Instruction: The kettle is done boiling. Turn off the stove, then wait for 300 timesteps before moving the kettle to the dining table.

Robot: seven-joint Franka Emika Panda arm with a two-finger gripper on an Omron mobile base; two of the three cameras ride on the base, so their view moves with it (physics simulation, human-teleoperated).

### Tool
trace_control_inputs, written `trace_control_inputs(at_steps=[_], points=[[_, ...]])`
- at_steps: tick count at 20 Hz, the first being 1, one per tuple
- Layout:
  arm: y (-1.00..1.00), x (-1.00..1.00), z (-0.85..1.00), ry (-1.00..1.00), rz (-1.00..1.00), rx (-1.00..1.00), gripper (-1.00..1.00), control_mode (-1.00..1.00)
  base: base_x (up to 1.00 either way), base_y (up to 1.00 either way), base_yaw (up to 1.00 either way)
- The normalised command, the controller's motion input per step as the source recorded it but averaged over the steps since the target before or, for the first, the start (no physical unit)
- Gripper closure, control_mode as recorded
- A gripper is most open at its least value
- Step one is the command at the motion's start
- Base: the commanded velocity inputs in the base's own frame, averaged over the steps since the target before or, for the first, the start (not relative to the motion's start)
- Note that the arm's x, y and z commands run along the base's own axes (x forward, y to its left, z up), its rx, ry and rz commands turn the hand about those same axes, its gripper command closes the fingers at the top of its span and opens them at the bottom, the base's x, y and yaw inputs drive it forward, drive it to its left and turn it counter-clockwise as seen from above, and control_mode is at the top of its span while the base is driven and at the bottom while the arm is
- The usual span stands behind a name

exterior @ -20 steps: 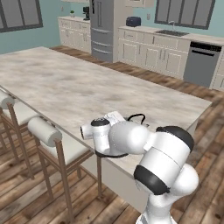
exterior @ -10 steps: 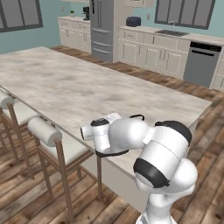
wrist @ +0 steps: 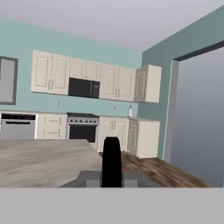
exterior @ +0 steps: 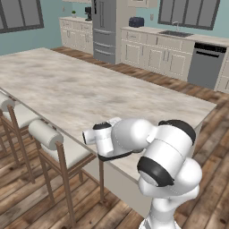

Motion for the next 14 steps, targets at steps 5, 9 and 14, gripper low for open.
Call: trace_control_inputs(at_steps=[5, 9, 14], points=[[0.00, 0.06, -0.15, -0.06, 0.00, -0.02, 1.00, -1.00, 0.00, 0.00, 0.00], [0.00, 0.10, -0.14, -0.10, 0.00, -0.05, 1.00, -1.00, 0.00, 0.00, 0.00], [0.00, 0.07, -0.15, -0.09, 0.00, -0.05, 1.00, -1.00, 0.00, 0.00, 0.00]])
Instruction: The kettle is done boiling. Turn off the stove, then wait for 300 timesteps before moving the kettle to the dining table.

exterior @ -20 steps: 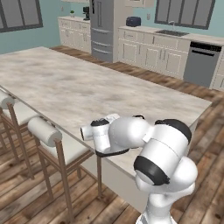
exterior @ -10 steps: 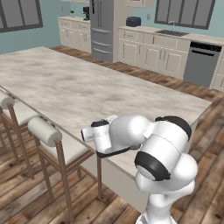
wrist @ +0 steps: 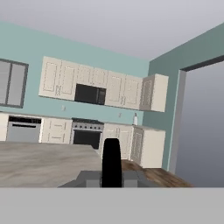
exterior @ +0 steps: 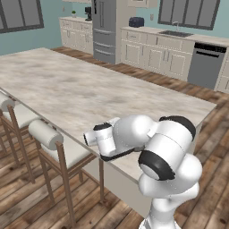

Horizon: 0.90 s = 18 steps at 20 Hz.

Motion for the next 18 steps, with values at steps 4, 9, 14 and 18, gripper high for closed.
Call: trace_control_inputs(at_steps=[4, 9, 14, 18], points=[[0.00, 0.09, -0.20, -0.10, 0.00, -0.05, 1.00, -1.00, 0.00, 0.00, 0.00], [0.00, 0.01, -0.18, -0.07, 0.00, -0.03, 1.00, -1.00, 0.00, 0.00, 0.00], [0.00, 0.00, -0.17, -0.02, 0.00, 0.00, 1.00, -1.00, 0.00, 0.00, 0.00], [0.00, 0.00, -0.19, -0.04, 0.00, 0.00, 1.00, -1.00, 0.00, 0.00, 0.00]])
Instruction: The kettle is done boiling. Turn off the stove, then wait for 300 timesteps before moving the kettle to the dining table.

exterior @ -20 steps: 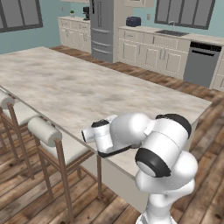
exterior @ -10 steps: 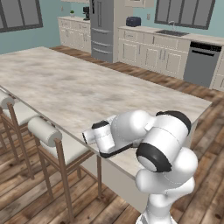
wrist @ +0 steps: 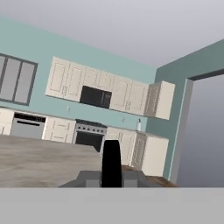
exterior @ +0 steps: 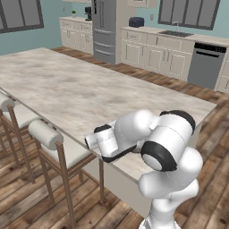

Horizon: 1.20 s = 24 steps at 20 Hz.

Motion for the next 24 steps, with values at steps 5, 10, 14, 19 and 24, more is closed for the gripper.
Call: trace_control_inputs(at_steps=[5, 10, 14, 19, 24], points=[[0.00, 0.00, -0.20, -0.05, 0.00, 0.00, 1.00, -1.00, 0.00, 0.00, 0.00], [0.00, 0.00, -0.23, -0.10, 0.00, 0.00, 1.00, -1.00, 0.00, 0.00, 0.00], [0.00, 0.00, -0.27, -0.17, 0.00, 0.00, 1.00, -1.00, 0.00, 0.00, 0.00], [0.01, 0.00, -0.33, -0.21, 0.00, -0.01, 1.00, -1.00, 0.00, 0.00, 0.00], [0.02, 0.00, -0.32, -0.19, 0.00, 0.00, 1.00, -1.00, 0.00, 0.00, 0.00]])
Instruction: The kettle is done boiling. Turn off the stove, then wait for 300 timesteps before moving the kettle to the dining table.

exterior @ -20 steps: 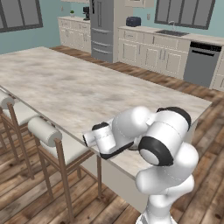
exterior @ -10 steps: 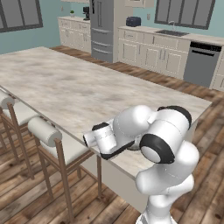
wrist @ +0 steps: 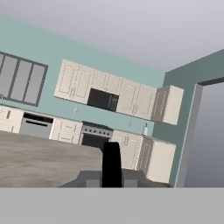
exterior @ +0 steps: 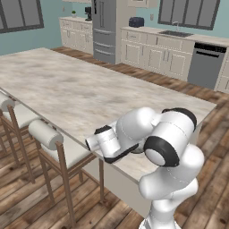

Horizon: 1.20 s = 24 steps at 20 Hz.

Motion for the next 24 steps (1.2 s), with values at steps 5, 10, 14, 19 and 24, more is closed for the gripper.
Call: trace_control_inputs(at_steps=[5, 10, 14, 19, 24], points=[[0.03, 0.00, -0.34, -0.15, 0.00, 0.00, 1.00, -1.00, 0.00, 0.00, 0.00], [0.04, 0.00, -0.34, -0.09, 0.00, 0.00, -1.00, -1.00, 0.00, 0.00, 0.00], [0.01, 0.00, -0.24, -0.07, 0.00, 0.00, -1.00, -1.00, 0.00, 0.00, 0.00], [0.02, 0.00, -0.20, -0.05, 0.00, 0.00, -1.00, -1.00, 0.00, 0.00, 0.00], [0.07, 0.00, -0.13, -0.01, 0.00, 0.00, -1.00, -1.00, 0.00, 0.00, 0.00]])
